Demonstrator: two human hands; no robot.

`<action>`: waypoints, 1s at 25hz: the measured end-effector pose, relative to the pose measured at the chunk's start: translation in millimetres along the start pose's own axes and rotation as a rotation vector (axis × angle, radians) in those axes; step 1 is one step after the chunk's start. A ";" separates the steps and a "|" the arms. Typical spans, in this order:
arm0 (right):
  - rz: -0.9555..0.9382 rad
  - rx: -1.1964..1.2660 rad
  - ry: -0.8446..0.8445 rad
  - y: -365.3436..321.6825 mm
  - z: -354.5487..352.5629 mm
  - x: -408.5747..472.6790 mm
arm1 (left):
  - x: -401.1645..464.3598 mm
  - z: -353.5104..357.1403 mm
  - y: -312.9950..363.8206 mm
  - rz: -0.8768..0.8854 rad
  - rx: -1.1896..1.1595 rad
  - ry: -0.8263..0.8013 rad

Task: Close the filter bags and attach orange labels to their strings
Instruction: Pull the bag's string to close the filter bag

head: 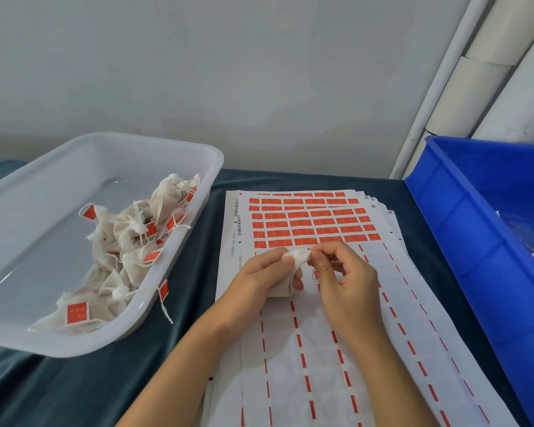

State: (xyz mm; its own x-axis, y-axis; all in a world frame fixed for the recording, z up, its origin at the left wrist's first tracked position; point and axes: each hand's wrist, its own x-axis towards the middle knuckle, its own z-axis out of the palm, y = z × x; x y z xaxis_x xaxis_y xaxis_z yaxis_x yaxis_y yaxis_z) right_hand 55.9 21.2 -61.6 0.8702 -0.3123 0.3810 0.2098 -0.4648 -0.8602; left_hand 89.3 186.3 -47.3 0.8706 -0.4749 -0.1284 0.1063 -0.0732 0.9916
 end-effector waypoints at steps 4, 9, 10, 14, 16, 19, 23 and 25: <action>-0.035 -0.026 -0.042 0.6 3.2 -1.6 | 1.2 -3.8 -2.2 0.017 -0.279 0.038; -0.211 -0.211 -0.050 6.0 4.5 -4.4 | 2.8 -0.8 -1.2 0.033 -0.350 0.046; -0.250 -0.245 -0.047 6.5 4.4 -4.5 | 2.9 0.7 -0.6 0.034 -0.334 0.060; -0.388 -0.280 -0.009 8.1 2.7 -3.4 | 3.6 8.2 1.8 0.065 -0.131 0.129; -0.419 -0.264 0.025 7.4 1.6 -1.8 | 3.6 11.2 1.7 0.100 -0.002 0.121; -0.375 -0.232 0.024 3.8 -0.3 0.8 | 4.3 10.6 0.0 0.119 0.199 0.088; -0.113 -0.042 -0.151 -4.4 -1.7 -0.9 | 4.4 10.3 -1.2 0.128 0.335 0.064; -0.080 -0.008 -0.132 -6.3 -2.2 -1.7 | 5.0 13.6 -2.9 0.134 0.371 0.149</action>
State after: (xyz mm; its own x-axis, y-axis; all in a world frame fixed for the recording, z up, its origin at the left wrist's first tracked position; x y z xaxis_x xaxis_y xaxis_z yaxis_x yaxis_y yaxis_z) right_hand 52.1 22.8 -56.0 0.9020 -0.1624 0.3999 0.2778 -0.4907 -0.8259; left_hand 86.8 172.2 -51.0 0.9277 -0.3720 0.0316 -0.1690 -0.3431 0.9240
